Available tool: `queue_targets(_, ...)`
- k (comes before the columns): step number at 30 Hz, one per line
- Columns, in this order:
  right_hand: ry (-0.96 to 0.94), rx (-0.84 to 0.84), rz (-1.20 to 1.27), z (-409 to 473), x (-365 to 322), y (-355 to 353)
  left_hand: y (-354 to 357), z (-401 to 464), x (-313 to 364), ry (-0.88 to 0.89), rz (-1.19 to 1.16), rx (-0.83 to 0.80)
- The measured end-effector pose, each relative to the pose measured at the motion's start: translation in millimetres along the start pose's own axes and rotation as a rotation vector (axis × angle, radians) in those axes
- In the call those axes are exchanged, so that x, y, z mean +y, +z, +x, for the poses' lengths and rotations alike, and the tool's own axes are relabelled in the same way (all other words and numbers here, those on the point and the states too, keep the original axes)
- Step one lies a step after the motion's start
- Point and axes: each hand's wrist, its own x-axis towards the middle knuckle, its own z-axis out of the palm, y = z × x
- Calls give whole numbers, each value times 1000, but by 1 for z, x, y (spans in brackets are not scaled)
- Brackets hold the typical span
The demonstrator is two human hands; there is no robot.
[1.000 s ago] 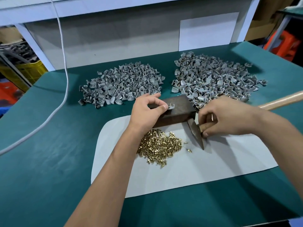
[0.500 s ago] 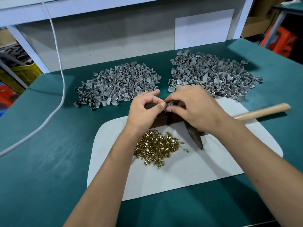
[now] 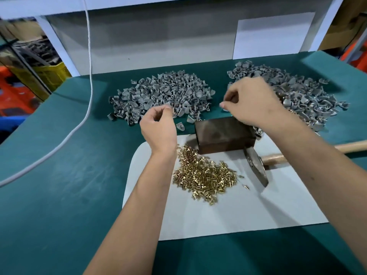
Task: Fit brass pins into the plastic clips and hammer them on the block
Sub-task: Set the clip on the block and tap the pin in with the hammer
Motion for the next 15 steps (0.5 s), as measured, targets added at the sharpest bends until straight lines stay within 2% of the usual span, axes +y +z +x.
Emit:
queue_targets(4,-114,-245,-116,29,-39,22,-8,6,-3,-10,147,21)
queue_targets(7,-96,-362,-187,46,-60,43,-16,11,-5,-6,368,-117)
queue_targets(11,-59,-379,-161,57,-77,66,-16,11,-7,137,591,-296)
queue_targets(15,-112,-351,-30,58,-86,77,-17,12,-9,220,647,-311)
